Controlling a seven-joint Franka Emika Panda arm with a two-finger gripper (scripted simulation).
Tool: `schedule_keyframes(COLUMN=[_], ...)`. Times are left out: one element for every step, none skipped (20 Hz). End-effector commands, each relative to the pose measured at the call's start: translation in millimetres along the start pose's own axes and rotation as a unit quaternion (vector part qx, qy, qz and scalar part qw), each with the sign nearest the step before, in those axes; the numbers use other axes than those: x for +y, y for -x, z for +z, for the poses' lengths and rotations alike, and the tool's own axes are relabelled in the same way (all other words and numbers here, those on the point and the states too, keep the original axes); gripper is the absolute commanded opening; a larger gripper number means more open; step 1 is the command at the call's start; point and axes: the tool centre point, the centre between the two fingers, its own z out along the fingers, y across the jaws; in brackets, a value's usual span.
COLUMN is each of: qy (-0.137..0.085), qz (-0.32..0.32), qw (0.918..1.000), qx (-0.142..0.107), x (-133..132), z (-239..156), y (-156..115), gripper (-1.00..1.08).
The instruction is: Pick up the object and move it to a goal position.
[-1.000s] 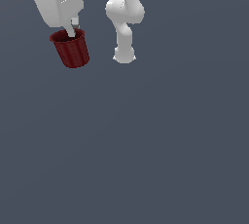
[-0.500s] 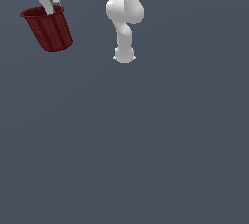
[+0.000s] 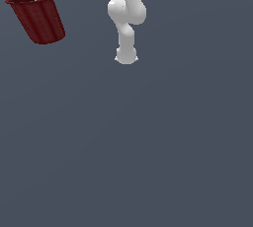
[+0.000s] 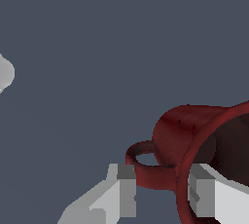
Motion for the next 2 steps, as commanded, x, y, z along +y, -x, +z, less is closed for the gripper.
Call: schedule_keyframes(qy=[0.002,0.002], qz=[0.0,0.0], qw=[1.0,1.0], qx=[-0.001,-0.001], x=[0.8,0.9], z=[-3.8,-3.9], y=[0.7,0.8], gripper=[-1.0,-1.0])
